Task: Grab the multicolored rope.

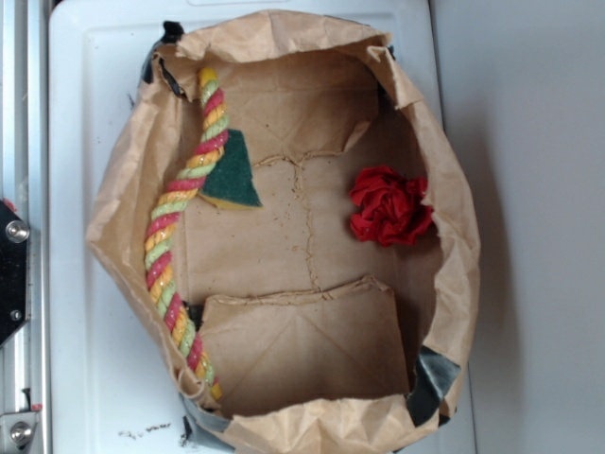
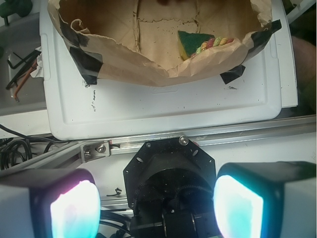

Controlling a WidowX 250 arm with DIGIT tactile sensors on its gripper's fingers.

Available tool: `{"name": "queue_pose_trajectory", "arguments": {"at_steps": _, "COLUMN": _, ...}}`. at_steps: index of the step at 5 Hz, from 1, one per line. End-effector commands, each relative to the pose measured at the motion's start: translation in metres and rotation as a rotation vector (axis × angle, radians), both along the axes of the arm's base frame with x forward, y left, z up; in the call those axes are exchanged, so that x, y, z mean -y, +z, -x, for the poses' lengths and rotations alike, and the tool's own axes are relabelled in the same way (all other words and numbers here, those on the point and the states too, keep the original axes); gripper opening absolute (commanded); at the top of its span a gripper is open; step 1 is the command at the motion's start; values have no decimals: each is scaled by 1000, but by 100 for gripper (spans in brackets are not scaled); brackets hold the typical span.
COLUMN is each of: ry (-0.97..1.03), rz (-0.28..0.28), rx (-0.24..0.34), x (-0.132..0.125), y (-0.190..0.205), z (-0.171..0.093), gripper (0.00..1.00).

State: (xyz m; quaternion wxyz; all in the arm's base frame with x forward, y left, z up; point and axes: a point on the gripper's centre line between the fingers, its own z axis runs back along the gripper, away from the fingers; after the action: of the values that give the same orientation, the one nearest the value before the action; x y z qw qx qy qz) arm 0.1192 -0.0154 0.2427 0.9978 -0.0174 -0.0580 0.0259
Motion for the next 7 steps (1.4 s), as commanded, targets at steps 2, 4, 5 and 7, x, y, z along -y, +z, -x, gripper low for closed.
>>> {"name": "queue_pose_trajectory", "arguments": {"at_steps": 2, "ry": 87, "rz": 7, "rx": -11, "x": -17, "y": -8, "z": -50, "gripper": 100}}
{"name": "queue_pose_trajectory", "arguments": {"at_steps": 4, "ry": 152, "rz": 5, "rx": -54, "x": -44, "y": -25, "z": -118, "gripper": 100}}
{"name": "queue_pose_trajectory", "arguments": {"at_steps": 5, "ry": 135, "rz": -7, "rx": -38, "x": -54, "y": -33, "z": -129, "gripper": 100}}
{"name": "queue_pose_trajectory", "arguments": {"at_steps": 7, "ry": 111, "rz": -14, "rx": -77, "x": -57, "y": -57, "z": -126, "gripper": 100}}
